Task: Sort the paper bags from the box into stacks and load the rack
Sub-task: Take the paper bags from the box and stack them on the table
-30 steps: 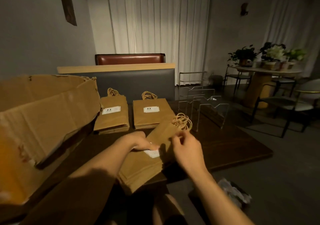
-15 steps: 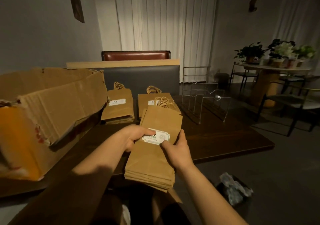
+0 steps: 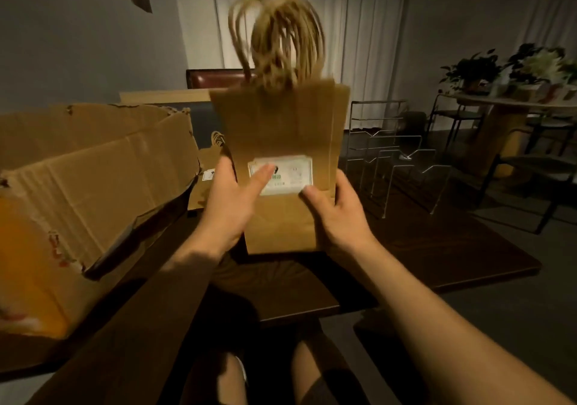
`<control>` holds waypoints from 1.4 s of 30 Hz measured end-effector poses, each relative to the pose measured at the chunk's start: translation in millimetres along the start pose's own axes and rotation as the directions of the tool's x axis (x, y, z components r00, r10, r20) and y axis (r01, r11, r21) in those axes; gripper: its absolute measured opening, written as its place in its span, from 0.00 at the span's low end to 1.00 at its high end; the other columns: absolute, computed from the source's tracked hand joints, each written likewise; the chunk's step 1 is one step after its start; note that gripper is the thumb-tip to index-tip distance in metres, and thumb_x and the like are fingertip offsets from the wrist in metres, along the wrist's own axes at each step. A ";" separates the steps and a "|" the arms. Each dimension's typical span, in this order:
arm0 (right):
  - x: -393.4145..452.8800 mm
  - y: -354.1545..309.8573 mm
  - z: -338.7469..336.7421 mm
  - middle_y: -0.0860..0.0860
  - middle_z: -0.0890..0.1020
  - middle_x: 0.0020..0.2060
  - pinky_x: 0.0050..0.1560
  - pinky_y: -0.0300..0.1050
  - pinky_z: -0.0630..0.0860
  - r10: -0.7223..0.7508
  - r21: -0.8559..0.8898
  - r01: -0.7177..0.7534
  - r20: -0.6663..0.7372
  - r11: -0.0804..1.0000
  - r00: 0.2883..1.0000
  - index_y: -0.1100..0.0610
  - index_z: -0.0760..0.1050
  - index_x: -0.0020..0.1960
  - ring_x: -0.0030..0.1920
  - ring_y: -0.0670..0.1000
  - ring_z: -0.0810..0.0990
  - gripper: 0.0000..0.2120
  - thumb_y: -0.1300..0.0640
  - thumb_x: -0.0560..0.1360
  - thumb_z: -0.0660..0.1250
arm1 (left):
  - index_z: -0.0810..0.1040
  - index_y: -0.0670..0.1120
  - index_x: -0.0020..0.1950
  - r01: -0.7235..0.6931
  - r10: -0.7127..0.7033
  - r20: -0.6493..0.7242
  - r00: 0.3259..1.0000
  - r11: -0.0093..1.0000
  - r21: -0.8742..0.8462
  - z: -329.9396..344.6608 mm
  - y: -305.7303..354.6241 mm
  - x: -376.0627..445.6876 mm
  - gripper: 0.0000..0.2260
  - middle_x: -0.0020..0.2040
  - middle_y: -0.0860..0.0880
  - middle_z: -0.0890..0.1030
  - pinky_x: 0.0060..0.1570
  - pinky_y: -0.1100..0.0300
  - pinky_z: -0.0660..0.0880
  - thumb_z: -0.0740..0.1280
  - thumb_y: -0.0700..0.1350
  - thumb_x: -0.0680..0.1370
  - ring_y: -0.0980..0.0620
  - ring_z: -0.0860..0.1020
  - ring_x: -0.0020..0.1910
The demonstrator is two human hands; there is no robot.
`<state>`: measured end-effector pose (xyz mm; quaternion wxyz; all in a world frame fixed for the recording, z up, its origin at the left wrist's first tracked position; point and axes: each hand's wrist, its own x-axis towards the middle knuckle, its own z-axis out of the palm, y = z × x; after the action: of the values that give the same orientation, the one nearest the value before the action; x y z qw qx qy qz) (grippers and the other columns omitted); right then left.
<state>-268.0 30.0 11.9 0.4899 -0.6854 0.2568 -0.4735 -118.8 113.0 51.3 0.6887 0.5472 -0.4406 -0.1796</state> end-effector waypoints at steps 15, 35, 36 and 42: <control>15.4 27.7 9.4 0.56 0.81 0.59 0.55 0.51 0.81 0.186 0.274 -0.206 0.099 0.939 0.978 0.53 0.68 0.66 0.57 0.54 0.83 0.24 0.63 0.74 0.72 | 0.59 0.58 0.76 0.210 -0.272 0.304 0.913 0.952 0.223 -38.2 -80.1 0.8 0.46 0.68 0.56 0.76 0.69 0.46 0.69 0.80 0.57 0.64 0.54 0.73 0.68; 38.2 -30.0 -32.6 0.56 0.65 0.73 0.64 0.55 0.75 0.049 -0.855 -0.195 -0.196 0.481 0.979 0.48 0.56 0.78 0.69 0.57 0.70 0.36 0.42 0.75 0.68 | 0.55 0.53 0.79 -0.244 -0.497 0.461 0.735 0.441 0.864 -42.7 3.5 67.0 0.39 0.77 0.50 0.64 0.70 0.52 0.65 0.72 0.52 0.74 0.48 0.66 0.73; 47.1 -43.5 -18.0 0.55 0.66 0.72 0.64 0.53 0.75 -0.026 -0.841 -0.094 -0.127 0.532 0.992 0.48 0.59 0.76 0.69 0.56 0.71 0.33 0.44 0.76 0.67 | 0.57 0.54 0.79 -0.264 -0.413 0.465 0.783 0.456 0.850 -48.6 20.7 71.6 0.36 0.76 0.50 0.65 0.70 0.52 0.67 0.71 0.53 0.75 0.49 0.68 0.72; 128.0 -118.2 126.8 0.53 0.80 0.57 0.52 0.46 0.76 -0.192 -0.595 0.345 0.306 0.726 0.932 0.53 0.77 0.62 0.53 0.52 0.79 0.15 0.52 0.76 0.65 | 0.73 0.55 0.68 -0.215 -0.102 0.283 0.954 0.426 0.879 -147.0 117.1 122.2 0.19 0.56 0.53 0.80 0.57 0.56 0.74 0.69 0.52 0.77 0.51 0.78 0.55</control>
<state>-113.3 25.7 161.9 0.1786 -0.8893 0.2433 -0.3435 38.6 150.8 206.2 0.2209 0.7815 -0.5828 0.0288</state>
